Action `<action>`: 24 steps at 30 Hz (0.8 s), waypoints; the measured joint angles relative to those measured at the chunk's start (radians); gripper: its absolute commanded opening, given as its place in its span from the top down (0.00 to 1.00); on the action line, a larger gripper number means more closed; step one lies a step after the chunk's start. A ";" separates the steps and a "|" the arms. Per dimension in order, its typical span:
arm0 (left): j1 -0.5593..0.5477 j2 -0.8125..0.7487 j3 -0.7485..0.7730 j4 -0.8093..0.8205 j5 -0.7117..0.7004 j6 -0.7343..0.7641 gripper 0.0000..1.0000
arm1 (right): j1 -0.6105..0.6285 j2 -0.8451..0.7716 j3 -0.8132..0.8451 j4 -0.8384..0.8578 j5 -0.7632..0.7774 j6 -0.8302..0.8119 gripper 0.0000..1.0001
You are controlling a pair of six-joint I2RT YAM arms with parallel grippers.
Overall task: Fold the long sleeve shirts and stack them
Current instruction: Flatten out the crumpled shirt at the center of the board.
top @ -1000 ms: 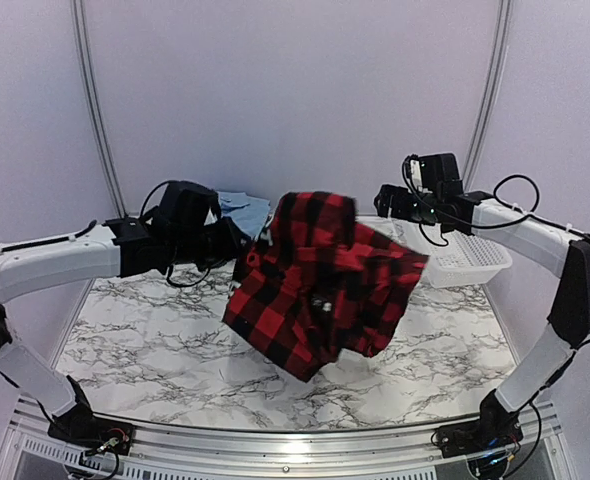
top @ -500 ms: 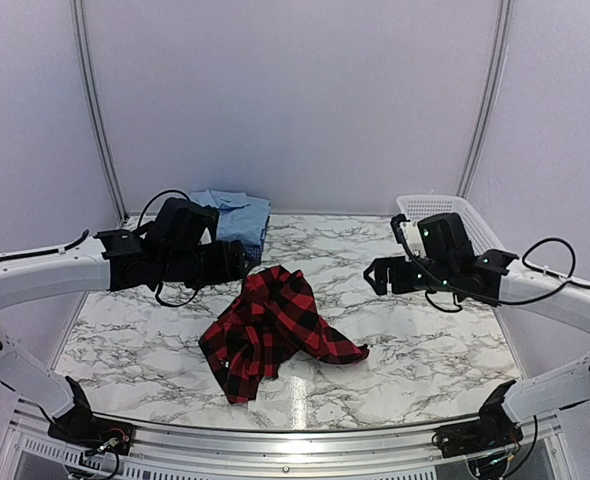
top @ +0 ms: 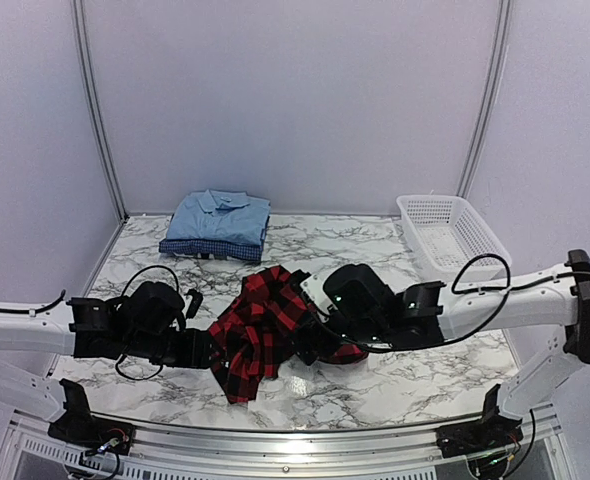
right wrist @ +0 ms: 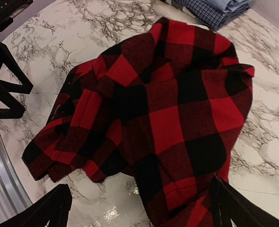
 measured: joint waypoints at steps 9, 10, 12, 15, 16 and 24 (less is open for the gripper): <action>-0.051 0.083 -0.037 0.136 0.070 -0.029 0.41 | 0.039 0.232 0.155 0.044 0.080 0.013 0.16; -0.054 0.098 -0.037 0.152 0.072 -0.032 0.45 | 0.039 0.248 0.165 0.047 0.093 0.018 0.20; -0.060 0.138 -0.037 0.194 0.076 -0.036 0.53 | 0.039 0.268 0.175 0.050 0.114 0.032 0.26; -0.069 0.200 -0.037 0.247 0.076 -0.045 0.67 | 0.039 0.282 0.177 0.051 0.151 0.057 0.43; -0.072 0.214 -0.036 0.257 0.075 -0.052 0.71 | 0.039 0.285 0.179 0.051 0.159 0.059 0.48; -0.078 0.232 -0.035 0.269 0.011 -0.077 1.00 | 0.019 0.293 0.200 0.046 0.216 0.104 0.97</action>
